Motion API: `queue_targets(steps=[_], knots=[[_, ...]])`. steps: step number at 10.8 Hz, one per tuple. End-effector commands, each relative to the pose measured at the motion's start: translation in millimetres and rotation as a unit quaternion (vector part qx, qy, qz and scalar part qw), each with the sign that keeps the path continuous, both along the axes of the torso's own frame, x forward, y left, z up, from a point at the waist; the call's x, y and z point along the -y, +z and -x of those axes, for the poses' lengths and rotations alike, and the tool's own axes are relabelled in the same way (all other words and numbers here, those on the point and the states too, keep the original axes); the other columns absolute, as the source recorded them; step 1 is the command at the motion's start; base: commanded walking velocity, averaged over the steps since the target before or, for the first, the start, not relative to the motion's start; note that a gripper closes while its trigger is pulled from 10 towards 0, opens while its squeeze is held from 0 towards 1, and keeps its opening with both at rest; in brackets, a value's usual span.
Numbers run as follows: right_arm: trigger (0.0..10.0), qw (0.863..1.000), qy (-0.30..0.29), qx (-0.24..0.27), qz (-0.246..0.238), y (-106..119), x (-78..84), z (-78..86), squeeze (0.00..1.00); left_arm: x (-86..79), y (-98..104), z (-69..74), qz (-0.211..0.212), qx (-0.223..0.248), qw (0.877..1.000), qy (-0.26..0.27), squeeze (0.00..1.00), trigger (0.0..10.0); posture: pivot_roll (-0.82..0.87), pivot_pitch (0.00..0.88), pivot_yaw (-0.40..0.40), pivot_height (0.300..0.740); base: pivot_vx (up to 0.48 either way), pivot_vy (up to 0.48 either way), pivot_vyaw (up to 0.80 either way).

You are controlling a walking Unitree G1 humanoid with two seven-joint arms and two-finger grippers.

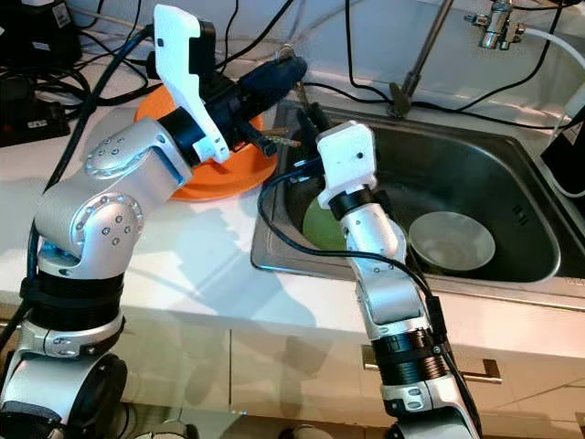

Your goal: Kitchen organization

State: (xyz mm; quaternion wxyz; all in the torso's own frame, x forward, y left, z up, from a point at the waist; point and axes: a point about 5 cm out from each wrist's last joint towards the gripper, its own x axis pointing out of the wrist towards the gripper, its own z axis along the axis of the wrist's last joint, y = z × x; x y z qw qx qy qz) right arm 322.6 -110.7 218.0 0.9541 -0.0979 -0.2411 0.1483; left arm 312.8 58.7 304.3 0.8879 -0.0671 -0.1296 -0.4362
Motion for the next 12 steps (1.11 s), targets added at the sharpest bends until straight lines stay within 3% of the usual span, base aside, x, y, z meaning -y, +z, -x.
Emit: queue_targets(steps=[1, 5, 6, 9, 12], knots=[[0.0, 1.000, -0.021, -0.005, -0.007, -2.2, 11.6, -1.4, 0.00, 3.0, 0.2, 4.9, -0.001, 0.005, 1.000, -0.015, 1.00, 10.0, -0.01, 0.032, -0.103, 0.740, 0.000, 0.000, 0.00], [0.0, 0.999, -0.043, -0.010, -0.006, -2.9, 17.2, -3.8, 0.00, -4.3, -5.0, 1.4, -0.011, 0.013, 1.000, 0.017, 1.00, 10.0, -0.01, 0.040, -0.102, 0.740, 0.000, 0.000, 0.00], [0.0, 0.998, -0.057, -0.013, -0.006, -1.9, 22.5, -5.9, 0.00, -11.8, -9.7, -1.9, -0.046, 0.038, 0.996, 0.059, 0.00, 10.0, -0.02, 0.048, -0.098, 0.740, 0.000, 0.000, 0.00], [0.0, 0.991, -0.129, -0.026, -0.024, 0.8, 50.6, -12.4, 0.00, -50.3, -29.4, -9.0, -0.099, 0.070, 0.973, 0.196, 0.00, 10.0, -0.02, 0.062, -0.099, 0.740, 0.000, 0.000, 0.00], [0.0, 0.980, -0.187, -0.052, -0.032, -5.8, 77.5, -14.1, 0.00, -94.3, -55.0, -6.4, -0.112, 0.068, 0.941, 0.312, 0.00, 10.0, -0.03, 0.074, -0.103, 0.740, 0.000, 0.000, 0.00]])
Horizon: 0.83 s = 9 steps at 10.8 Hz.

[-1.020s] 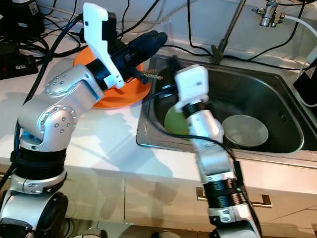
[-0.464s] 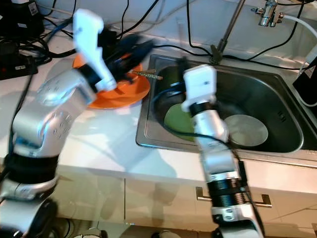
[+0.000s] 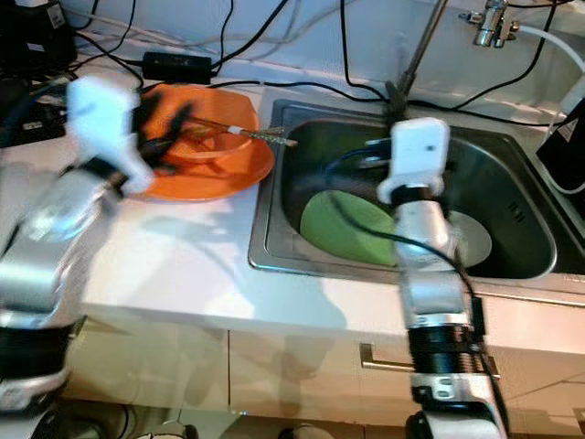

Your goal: Kitchen organization

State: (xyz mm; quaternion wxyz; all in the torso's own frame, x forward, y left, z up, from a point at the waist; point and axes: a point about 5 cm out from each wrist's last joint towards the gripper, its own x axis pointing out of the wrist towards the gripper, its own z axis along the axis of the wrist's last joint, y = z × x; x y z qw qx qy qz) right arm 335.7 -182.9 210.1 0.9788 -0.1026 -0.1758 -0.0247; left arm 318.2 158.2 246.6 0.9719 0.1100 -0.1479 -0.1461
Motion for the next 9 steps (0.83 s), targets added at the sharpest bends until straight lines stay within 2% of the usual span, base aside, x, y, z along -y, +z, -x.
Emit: queue_targets(steps=[1, 2, 5, 7, 9], knots=[[0.0, 0.999, -0.029, -0.013, -0.014, -2.8, 14.4, -1.6, 0.00, -1.5, -1.4, 0.9, -0.001, 0.010, 1.000, 0.019, 0.00, 10.0, -0.03, 0.080, -0.103, 0.740, 0.000, 0.000, 0.00], [0.0, 0.998, -0.055, -0.033, -0.025, -10.5, 25.0, -3.7, 0.00, -11.3, -4.5, 0.8, -0.021, 0.023, 0.998, 0.048, 0.00, 10.0, -0.03, 0.082, -0.103, 0.740, 0.000, 0.000, 0.00], [0.0, 0.991, -0.086, -0.079, -0.057, -31.9, 41.3, -6.2, 0.00, -29.5, -24.0, 3.0, -0.018, 0.007, 0.996, 0.088, 0.00, 10.0, -0.03, 0.090, -0.108, 0.740, 0.000, 0.000, 0.00], [0.0, 0.989, -0.090, -0.093, -0.067, -40.7, 42.3, -9.3, 0.00, -33.7, -46.4, 1.5, -0.019, -0.023, 0.995, 0.098, 0.00, 10.0, -0.03, 0.089, -0.108, 0.740, 0.000, 0.000, 0.00], [0.0, 0.988, -0.092, -0.099, -0.074, -45.7, 41.0, -10.5, 0.00, -35.2, -55.6, 3.1, -0.005, -0.039, 0.994, 0.100, 0.00, 10.0, -0.02, 0.091, -0.101, 0.740, 0.000, 0.000, 0.00]])
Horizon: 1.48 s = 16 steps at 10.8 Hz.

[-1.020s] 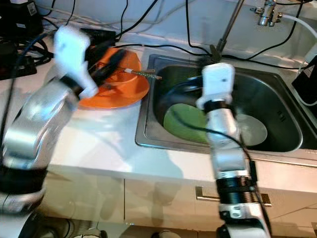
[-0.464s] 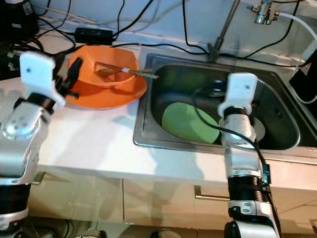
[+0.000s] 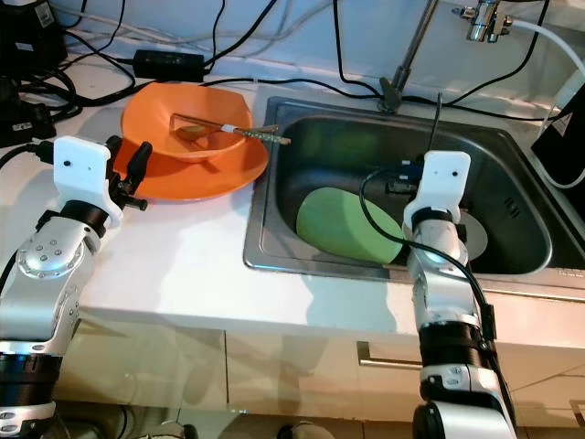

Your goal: Kitchen organization

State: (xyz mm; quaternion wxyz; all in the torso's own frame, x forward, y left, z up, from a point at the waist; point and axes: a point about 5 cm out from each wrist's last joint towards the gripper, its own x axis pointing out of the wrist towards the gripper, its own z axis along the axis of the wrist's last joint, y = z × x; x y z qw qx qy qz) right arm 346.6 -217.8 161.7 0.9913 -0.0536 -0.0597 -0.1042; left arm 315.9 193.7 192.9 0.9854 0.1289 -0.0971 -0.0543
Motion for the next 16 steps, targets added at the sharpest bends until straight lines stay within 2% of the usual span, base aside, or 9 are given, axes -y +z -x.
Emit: queue_targets(steps=[1, 6, 10, 11, 12, 16], knots=[[0.0, 1.000, -0.012, 0.007, -0.010, 1.0, 3.0, -0.7, 0.00, -1.4, -6.6, 2.5, 0.013, -0.008, 1.000, 0.004, 0.00, 10.0, -0.01, 0.090, -0.095, 0.740, 0.000, 0.000, 0.00], [0.0, 0.999, -0.018, 0.003, -0.034, -9.9, -8.7, -2.5, 0.00, -3.5, -14.1, 7.8, 0.010, -0.029, 1.000, -0.007, 0.00, 10.0, 0.03, 0.073, -0.042, 0.740, 0.000, 0.000, 0.00], [0.0, 0.999, -0.016, -0.030, -0.030, -17.8, -9.6, -9.3, 0.00, 12.4, -31.6, 14.4, 0.030, -0.067, 0.997, -0.034, 0.00, 10.0, 0.02, 0.072, -0.068, 0.740, 0.000, 0.000, 0.00], [4.6, 0.998, -0.020, -0.050, -0.037, -20.3, -7.7, -15.2, 0.00, 18.6, -40.3, 19.6, 0.039, -0.094, 0.993, -0.052, 0.00, 10.0, 0.02, 0.070, -0.075, 0.740, 0.000, 0.000, 0.00], [10.0, 0.997, -0.032, -0.058, -0.041, -19.0, -3.7, -19.7, 0.00, 20.8, -43.0, 21.4, 0.041, -0.102, 0.992, -0.057, 0.00, 10.0, 0.02, 0.066, -0.078, 0.740, 0.000, 0.000, 0.00], [10.0, 0.990, -0.050, -0.109, -0.069, -20.2, 8.2, -32.7, 0.00, 27.8, -44.5, 20.5, 0.044, -0.113, 0.990, -0.066, 0.00, 10.0, 0.03, 0.057, -0.089, 0.740, 0.000, 0.000, 0.00]])
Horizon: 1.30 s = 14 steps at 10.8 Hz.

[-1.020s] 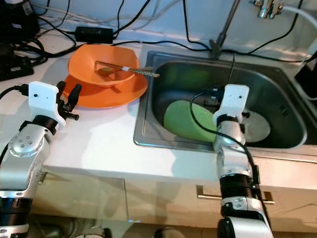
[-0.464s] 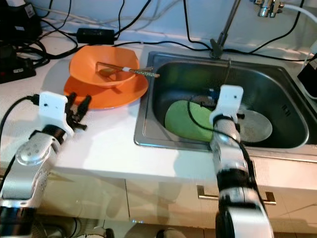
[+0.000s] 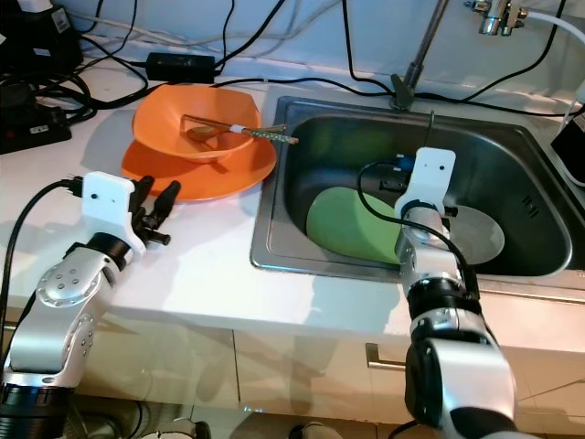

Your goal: Kitchen organization

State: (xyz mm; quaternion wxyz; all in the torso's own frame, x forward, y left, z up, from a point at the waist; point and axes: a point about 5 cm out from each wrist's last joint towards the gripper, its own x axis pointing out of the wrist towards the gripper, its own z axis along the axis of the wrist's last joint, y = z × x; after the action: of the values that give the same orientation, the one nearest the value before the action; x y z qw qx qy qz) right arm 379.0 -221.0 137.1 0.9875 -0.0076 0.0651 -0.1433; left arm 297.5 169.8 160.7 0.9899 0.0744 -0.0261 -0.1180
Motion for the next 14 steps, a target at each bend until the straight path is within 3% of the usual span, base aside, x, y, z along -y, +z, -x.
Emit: queue_targets(steps=[1, 5, 6, 12, 13, 14], knots=[[10.0, 1.000, -0.014, 0.000, -0.014, 5.4, 7.4, -2.4, 0.00, 5.5, -10.9, 1.1, 0.000, -0.031, 0.999, -0.011, 0.00, 10.0, 0.03, 0.065, -0.089, 0.740, 0.000, 0.000, 0.00], [10.0, 0.999, -0.009, -0.032, -0.028, 4.7, 7.5, -7.9, 0.00, 7.6, -9.2, -0.7, 0.000, -0.031, 0.999, -0.010, 0.00, 10.0, 0.03, 0.082, -0.099, 0.740, 0.000, 0.000, 0.00], [10.0, 0.999, -0.009, -0.042, -0.027, 2.2, 7.0, -7.6, 1.00, 8.1, -9.2, -0.9, 0.000, -0.033, 0.999, -0.011, 0.00, 10.0, 0.03, 0.085, -0.099, 0.740, 0.000, 0.000, 0.00], [10.0, 0.998, -0.013, -0.052, -0.033, -3.5, 5.3, -6.4, 1.00, 10.6, -10.6, 0.6, -0.008, -0.039, 0.999, -0.021, 0.00, 10.0, 0.04, 0.101, -0.090, 0.740, 0.000, 0.000, 0.00], [10.0, 0.998, -0.013, -0.049, -0.035, -3.7, 4.6, -6.3, 0.00, 10.7, -11.1, 0.8, -0.009, -0.039, 0.999, -0.022, 0.00, 10.0, 0.04, 0.096, -0.089, 0.740, 0.000, 0.000, 0.00], [10.0, 0.999, -0.013, -0.041, -0.027, -2.0, 3.1, -6.9, 0.00, 11.1, -11.6, -0.7, -0.011, -0.039, 0.999, -0.022, 0.00, 10.0, 0.04, 0.084, -0.089, 0.740, 0.000, 0.000, 0.00]])
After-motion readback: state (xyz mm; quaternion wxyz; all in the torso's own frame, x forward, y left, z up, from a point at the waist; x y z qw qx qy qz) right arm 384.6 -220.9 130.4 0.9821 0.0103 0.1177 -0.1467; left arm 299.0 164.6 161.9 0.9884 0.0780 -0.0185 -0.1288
